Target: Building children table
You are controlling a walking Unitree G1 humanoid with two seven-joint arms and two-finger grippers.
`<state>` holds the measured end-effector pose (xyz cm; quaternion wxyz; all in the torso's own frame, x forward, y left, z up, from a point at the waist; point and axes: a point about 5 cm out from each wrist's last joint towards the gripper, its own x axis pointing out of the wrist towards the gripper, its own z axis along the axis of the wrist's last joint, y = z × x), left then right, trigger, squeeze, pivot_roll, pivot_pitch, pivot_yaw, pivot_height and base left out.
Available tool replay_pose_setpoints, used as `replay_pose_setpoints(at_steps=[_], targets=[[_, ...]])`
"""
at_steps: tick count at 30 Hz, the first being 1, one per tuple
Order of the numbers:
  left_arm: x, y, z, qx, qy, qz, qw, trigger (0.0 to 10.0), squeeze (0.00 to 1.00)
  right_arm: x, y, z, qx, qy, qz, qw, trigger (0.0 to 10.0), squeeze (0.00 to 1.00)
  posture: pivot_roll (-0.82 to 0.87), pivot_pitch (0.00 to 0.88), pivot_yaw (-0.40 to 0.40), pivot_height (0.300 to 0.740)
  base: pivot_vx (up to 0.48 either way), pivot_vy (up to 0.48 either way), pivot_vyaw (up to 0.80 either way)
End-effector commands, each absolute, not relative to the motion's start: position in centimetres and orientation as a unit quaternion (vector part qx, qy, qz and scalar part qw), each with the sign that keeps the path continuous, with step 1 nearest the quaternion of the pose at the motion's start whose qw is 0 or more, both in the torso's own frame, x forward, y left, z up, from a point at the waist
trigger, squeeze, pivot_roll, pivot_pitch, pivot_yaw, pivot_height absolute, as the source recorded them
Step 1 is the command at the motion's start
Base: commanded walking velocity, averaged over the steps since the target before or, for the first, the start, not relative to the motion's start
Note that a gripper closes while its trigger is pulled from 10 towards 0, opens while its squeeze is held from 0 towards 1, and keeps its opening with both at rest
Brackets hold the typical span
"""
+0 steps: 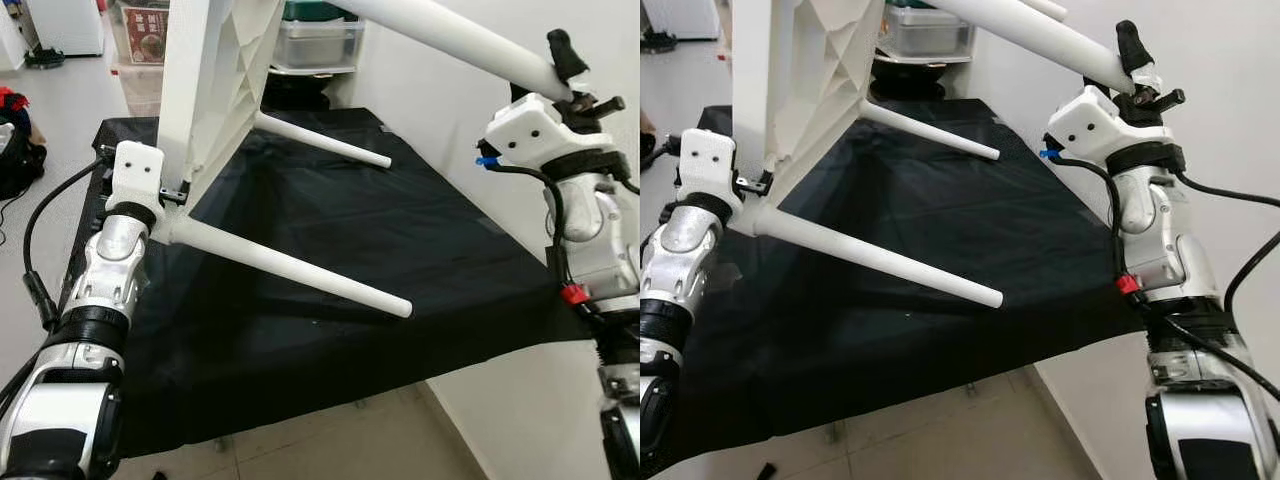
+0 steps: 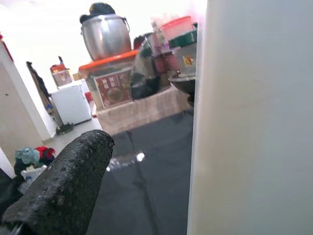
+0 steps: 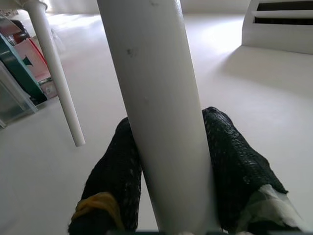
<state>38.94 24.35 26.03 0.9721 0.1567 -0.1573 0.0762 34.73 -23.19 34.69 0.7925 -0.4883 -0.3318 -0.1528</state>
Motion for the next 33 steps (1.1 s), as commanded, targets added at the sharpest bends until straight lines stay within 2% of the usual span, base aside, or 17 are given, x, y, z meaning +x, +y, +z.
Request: replay_pose_setpoints(at_steps=[1, 2, 3, 5, 7, 10, 13, 19, 20, 22, 23, 26, 27, 28, 29, 31, 33], targets=[[38.1, 25.7, 31.5, 0.154, -0.246, 0.113, 0.950, 10.0, 0.00, 34.6, -25.1, 35.2, -0.414, -0.331, -0.203, 0.823, 0.0, 0.00, 0.08, 0.000, -0.087, 0.740, 0.000, 0.000, 0.00], [38.1, 25.7, 31.5, 0.154, -0.246, 0.113, 0.950, 10.0, 0.00, 34.6, -25.1, 35.2, -0.414, -0.331, -0.203, 0.823, 0.0, 0.00, 0.08, 0.000, -0.087, 0.740, 0.000, 0.000, 0.00], [37.9, 25.8, 33.1, 0.159, -0.269, 0.118, 0.943, 10.0, 0.00, 35.1, -25.6, 34.6, -0.392, -0.314, -0.211, 0.839, 0.0, 0.00, 0.09, 0.000, -0.085, 0.740, 0.000, 0.000, 0.00], [37.9, 25.8, 33.1, 0.159, -0.269, 0.118, 0.943, 10.0, 0.00, 35.1, -25.6, 34.6, -0.392, -0.314, -0.211, 0.839, 0.0, 0.00, 0.09, 0.000, -0.085, 0.740, 0.000, 0.000, 0.00], [37.3, 26.2, 35.7, 0.174, -0.305, 0.128, 0.928, 10.0, 0.00, 36.1, -27.0, 32.6, -0.332, -0.256, -0.230, 0.878, 0.0, 0.00, 0.10, 0.000, -0.088, 0.740, 0.000, 0.000, 0.00], [37.3, 26.2, 35.7, 0.174, -0.305, 0.128, 0.928, 10.0, 0.00, 36.1, -27.0, 32.6, -0.332, -0.256, -0.230, 0.878, 0.0, 0.00, 0.10, 0.000, -0.088, 0.740, 0.000, 0.000, 0.00], [36.6, 26.3, 38.9, 0.190, -0.346, 0.132, 0.909, 10.0, 0.00, 37.1, -28.1, 29.8, -0.255, -0.183, -0.235, 0.920, 0.0, 0.00, 0.11, 0.000, -0.083, 0.740, 0.000, 0.000, 0.00], [36.3, 26.2, 40.2, 0.195, -0.360, 0.128, 0.903, 10.0, 0.00, 37.5, -27.9, 28.3, -0.219, -0.151, -0.227, 0.937, 0.0, 0.00, 0.11, 0.000, -0.079, 0.740, 0.000, 0.000, 0.00], [36.3, 25.9, 40.5, 0.198, -0.364, 0.121, 0.902, 10.0, 0.00, 37.8, -27.0, 26.6, -0.194, -0.124, -0.207, 0.951, 0.0, 0.00, 0.11, 0.000, -0.072, 0.740, 0.000, 0.000, 0.00], [36.3, 25.9, 40.5, 0.198, -0.364, 0.121, 0.902, 10.0, 0.00, 37.8, -27.0, 26.6, -0.194, -0.124, -0.207, 0.951, 0.0, 0.00, 0.11, 0.000, -0.072, 0.740, 0.000, 0.000, 0.00], [36.3, 25.6, 40.8, 0.203, -0.366, 0.113, 0.901, 10.0, 0.00, 38.0, -25.9, 24.8, -0.164, -0.093, -0.187, 0.964, 0.0, 0.00, 0.11, 0.000, -0.072, 0.740, 0.000, 0.000, 0.00], [36.3, 25.4, 40.9, 0.206, -0.367, 0.107, 0.901, 10.0, 0.00, 38.1, -25.0, 23.3, -0.145, -0.070, -0.171, 0.972, 0.0, 0.00, 0.11, 0.000, -0.072, 0.740, 0.000, 0.000, 0.00], [36.4, 25.3, 40.8, 0.206, -0.364, 0.102, 0.903, 10.0, 0.00, 38.0, -23.5, 21.4, -0.121, -0.038, -0.147, 0.981, 0.0, 0.00, 0.11, 0.000, -0.072, 0.740, 0.000, 0.000, 0.00], [36.4, 25.3, 40.8, 0.206, -0.364, 0.102, 0.903, 10.0, 0.00, 38.0, -23.5, 21.4, -0.121, -0.038, -0.147, 0.981, 0.0, 0.00, 0.11, 0.000, -0.072, 0.740, 0.000, 0.000, 0.00], [36.5, 25.3, 40.7, 0.206, -0.360, 0.101, 0.904, 10.0, 0.00, 37.8, -22.1, 19.2, -0.095, -0.001, -0.126, 0.987, 0.0, 0.00, 0.10, 0.000, -0.073, 0.740, 0.000, 0.000, 0.00], [36.5, 25.3, 40.7, 0.206, -0.360, 0.101, 0.904, 10.0, 0.00, 37.8, -22.1, 19.2, -0.095, -0.001, -0.126, 0.987, 0.0, 0.00, 0.10, 0.000, -0.073, 0.740, 0.000, 0.000, 0.00], [36.6, 25.4, 40.7, 0.207, -0.357, 0.100, 0.905, 10.0, 0.00, 37.3, -20.9, 17.1, -0.071, 0.036, -0.111, 0.991, 0.0, 0.00, 0.10, 0.000, -0.073, 0.740, 0.000, 0.000, 0.00]])
